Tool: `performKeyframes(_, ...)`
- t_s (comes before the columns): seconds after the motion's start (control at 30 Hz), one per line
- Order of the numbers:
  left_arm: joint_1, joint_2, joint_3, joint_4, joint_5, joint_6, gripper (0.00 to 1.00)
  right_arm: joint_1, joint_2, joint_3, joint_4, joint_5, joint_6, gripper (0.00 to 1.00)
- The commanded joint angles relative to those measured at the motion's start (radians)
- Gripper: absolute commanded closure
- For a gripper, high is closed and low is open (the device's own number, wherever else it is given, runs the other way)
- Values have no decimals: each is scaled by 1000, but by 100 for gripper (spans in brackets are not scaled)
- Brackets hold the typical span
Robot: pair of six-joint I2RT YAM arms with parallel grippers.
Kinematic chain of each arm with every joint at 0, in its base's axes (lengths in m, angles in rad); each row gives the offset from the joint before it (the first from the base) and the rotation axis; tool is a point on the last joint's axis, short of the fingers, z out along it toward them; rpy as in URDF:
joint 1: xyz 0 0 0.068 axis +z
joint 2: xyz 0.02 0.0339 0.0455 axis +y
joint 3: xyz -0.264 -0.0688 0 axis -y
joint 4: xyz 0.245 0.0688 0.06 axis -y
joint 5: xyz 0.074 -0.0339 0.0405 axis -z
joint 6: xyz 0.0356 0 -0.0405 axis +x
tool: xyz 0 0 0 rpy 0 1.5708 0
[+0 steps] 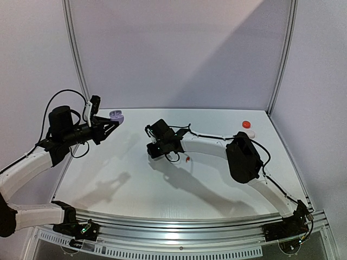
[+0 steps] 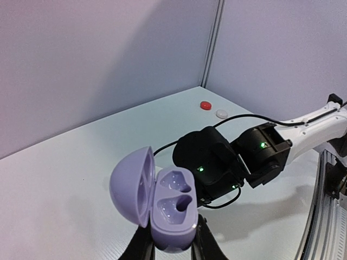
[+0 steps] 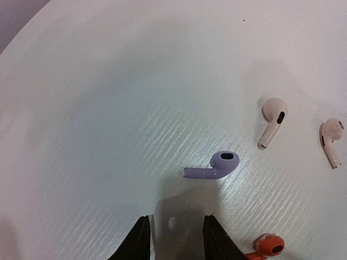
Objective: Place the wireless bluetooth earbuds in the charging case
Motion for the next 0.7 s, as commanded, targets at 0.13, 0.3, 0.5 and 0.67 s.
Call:
performKeyframes(0.13, 19, 13, -7, 26, -5, 1, 100, -1, -47, -97, -70, -2, -37, 71)
performKeyframes(0.3, 22, 14, 3, 9, -10, 12, 100, 4, -85, -161, -85, -14, -75, 77)
performKeyframes(0.5, 24, 16, 3, 11, -8, 13, 100, 13, -161, -272, -60, -41, -161, 80)
performKeyframes(0.67, 24, 20, 5, 11, -9, 22, 100, 21, -206, -334, -75, -152, -240, 82)
